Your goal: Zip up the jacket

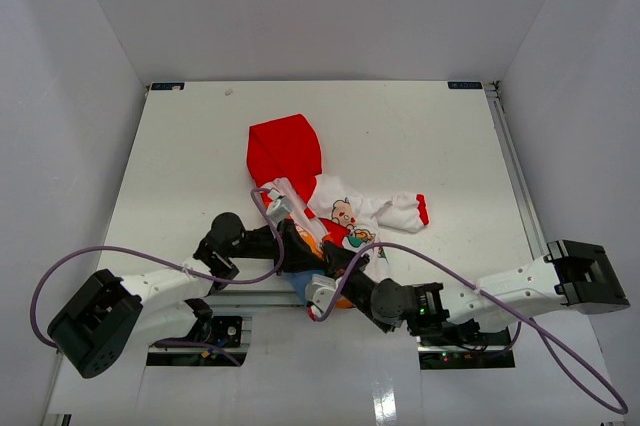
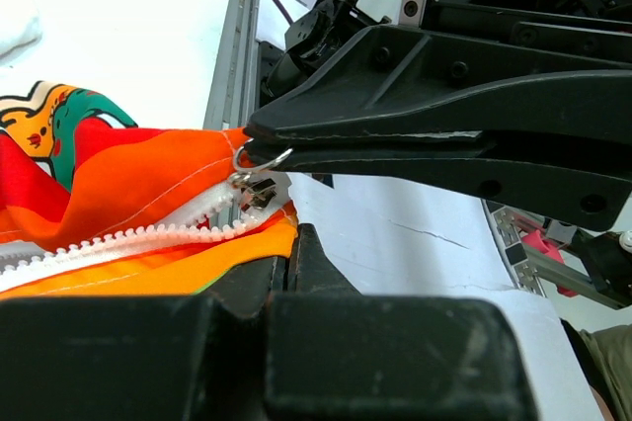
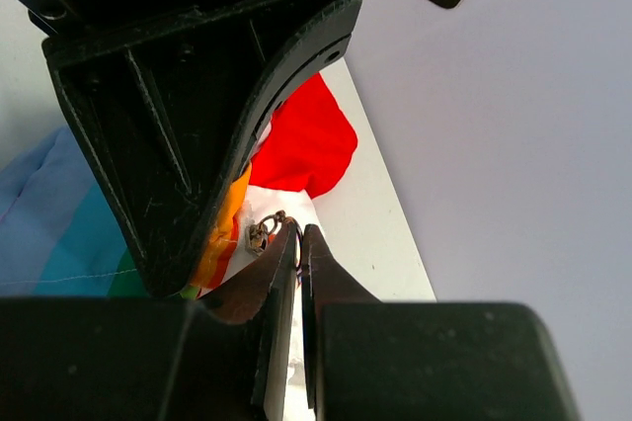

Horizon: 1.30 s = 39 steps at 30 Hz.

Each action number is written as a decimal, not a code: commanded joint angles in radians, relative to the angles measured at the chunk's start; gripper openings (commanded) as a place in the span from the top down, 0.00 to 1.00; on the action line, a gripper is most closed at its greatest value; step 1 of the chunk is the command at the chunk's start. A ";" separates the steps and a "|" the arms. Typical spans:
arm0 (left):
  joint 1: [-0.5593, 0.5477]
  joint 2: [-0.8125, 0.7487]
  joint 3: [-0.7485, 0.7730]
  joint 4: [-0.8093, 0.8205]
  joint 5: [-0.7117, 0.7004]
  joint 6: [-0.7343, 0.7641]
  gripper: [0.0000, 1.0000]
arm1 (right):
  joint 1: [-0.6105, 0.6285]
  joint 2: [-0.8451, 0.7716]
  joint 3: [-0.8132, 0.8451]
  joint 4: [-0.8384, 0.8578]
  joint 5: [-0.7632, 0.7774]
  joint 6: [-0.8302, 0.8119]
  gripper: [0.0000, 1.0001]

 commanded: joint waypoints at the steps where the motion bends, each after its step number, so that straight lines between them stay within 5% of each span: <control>1: -0.012 0.004 -0.014 0.018 0.085 -0.004 1.00 | -0.065 -0.002 0.057 0.049 -0.036 -0.004 0.92; 19: -0.029 0.024 0.000 0.007 0.110 0.018 1.00 | -0.229 -0.089 0.060 -0.080 -0.213 0.070 0.92; 22: -0.015 -0.030 0.014 -0.125 -0.022 0.041 0.70 | -0.229 -0.103 0.089 -0.197 -0.225 0.195 0.92; 24: -0.004 -0.063 0.018 -0.161 -0.092 0.037 0.60 | -0.228 -0.104 0.100 -0.259 -0.240 0.245 0.92; 29: 0.029 -0.175 0.029 -0.310 -0.212 -0.096 0.47 | -0.226 -0.113 0.100 -0.375 -0.291 0.428 0.92; 39: 0.029 -0.335 0.001 -0.541 -0.325 -0.203 0.45 | -0.206 -0.075 0.134 -0.417 -0.372 0.605 0.92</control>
